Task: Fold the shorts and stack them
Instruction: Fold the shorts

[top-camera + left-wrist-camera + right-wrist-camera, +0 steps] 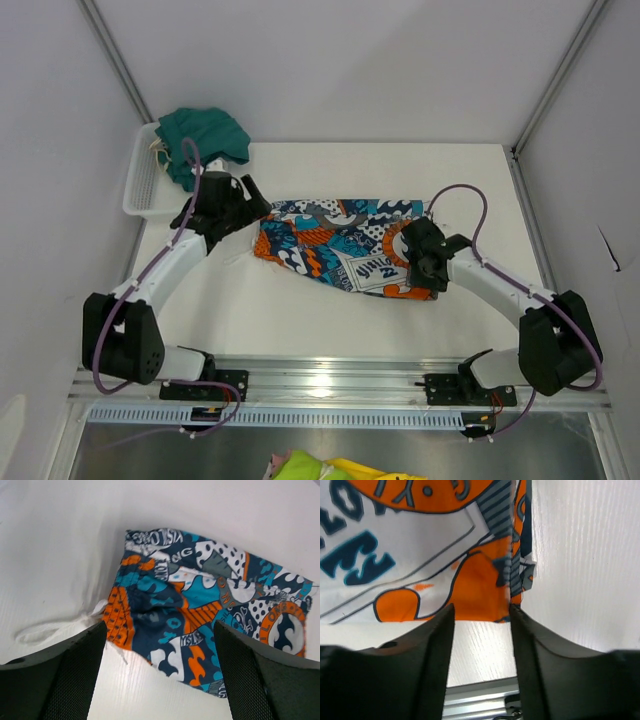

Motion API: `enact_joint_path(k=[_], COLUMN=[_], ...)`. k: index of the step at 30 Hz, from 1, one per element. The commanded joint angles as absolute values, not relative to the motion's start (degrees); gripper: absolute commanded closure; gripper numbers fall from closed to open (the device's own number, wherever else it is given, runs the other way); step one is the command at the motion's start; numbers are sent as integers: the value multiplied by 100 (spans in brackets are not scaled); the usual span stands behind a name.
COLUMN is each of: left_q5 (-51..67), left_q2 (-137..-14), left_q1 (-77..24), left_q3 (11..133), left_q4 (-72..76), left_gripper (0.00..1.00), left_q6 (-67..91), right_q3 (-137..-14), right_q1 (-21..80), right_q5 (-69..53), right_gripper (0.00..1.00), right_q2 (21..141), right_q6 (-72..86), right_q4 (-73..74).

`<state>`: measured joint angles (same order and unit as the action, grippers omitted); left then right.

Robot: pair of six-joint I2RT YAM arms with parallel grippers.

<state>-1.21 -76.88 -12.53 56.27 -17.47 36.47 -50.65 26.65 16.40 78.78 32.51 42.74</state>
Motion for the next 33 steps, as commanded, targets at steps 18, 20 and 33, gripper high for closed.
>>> enact_joint_path(k=[18, 20, 33], left_q5=[299, 308, 809], left_q2=[-9571, -9747, -10546], left_q1=[-1266, -1257, -1081], left_q3=[6987, 7040, 7374], left_q4=[-1485, -1468, -1160], left_gripper=[30, 32, 60], left_q6=[3331, 3322, 3401], right_q3=[-6661, -6741, -7303], right_q1=[1794, 1583, 202], right_q5=[1066, 801, -2505], right_gripper=[48, 50, 74], right_q2=[8762, 9077, 10966], right_q6=[2558, 2549, 3419], right_q4=[3131, 2858, 702])
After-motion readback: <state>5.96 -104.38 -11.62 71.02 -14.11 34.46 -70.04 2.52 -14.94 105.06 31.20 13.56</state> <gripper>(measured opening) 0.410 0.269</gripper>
